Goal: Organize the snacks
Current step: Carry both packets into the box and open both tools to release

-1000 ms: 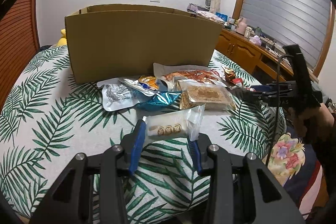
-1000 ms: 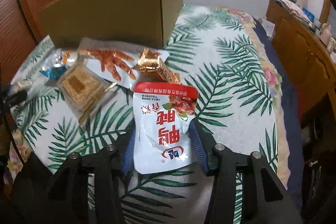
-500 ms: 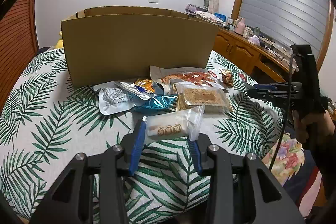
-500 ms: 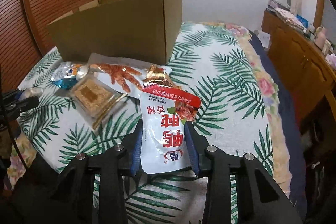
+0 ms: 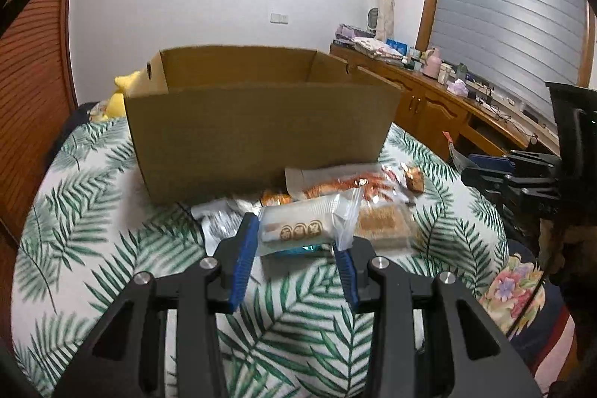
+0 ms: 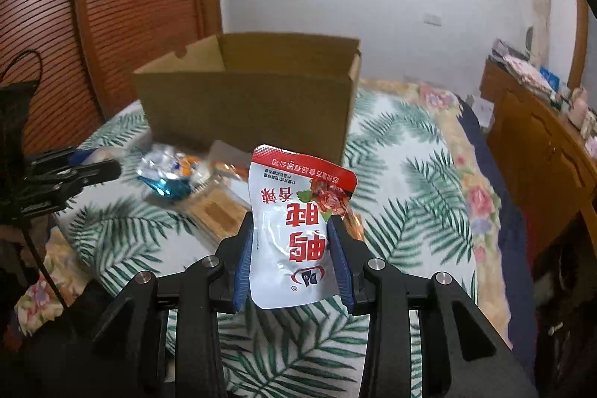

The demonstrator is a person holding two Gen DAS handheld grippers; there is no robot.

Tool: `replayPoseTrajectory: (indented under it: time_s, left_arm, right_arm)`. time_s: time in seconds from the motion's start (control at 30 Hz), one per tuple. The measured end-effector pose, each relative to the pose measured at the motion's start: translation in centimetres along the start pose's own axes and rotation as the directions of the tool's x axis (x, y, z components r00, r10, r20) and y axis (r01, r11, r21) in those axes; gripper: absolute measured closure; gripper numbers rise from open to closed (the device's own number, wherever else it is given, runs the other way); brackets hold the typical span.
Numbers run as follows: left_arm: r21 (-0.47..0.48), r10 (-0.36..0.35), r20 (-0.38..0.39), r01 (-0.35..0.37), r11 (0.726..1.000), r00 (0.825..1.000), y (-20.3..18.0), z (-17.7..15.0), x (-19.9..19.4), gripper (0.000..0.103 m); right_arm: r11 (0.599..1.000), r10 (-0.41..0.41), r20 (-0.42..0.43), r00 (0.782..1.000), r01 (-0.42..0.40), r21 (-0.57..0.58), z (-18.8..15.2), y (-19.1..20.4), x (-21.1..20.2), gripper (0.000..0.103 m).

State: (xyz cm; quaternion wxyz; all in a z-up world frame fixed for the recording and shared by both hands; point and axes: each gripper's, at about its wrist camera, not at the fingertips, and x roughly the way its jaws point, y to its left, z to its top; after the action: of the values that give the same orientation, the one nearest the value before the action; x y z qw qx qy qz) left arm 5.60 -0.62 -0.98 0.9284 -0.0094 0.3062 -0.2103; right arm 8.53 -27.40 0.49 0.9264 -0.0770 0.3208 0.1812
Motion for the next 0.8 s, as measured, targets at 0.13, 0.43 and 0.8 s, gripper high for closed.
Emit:
replayPoseTrajectory:
  time_s: [0.13,0.43,0.8]
  left_arm:
    - [0.01,0.015,0.026,-0.015,1.0,1.0,0.4,1.8,-0.3,0.065]
    - [0.03,0.035,0.053,-0.037,0.999,0.998,0.7,4.2,-0.5,0.065]
    - [0.054,0.059,0.072,-0.063,0.997,0.996,0.8,7.4,0.5,0.065]
  right_arm:
    - [0.999,0.009,0.031,0.999,-0.008,-0.033,1.6,0.9,-0.7,0.066]
    - [0.996,0.019,0.071,0.997,-0.013,-0.084,4.0,2.6,-1.4,0.066]
    - [0.993,0.013,0.1,0.995,-0.001,-0.121,7.1,3.6,-0.9,0.066]
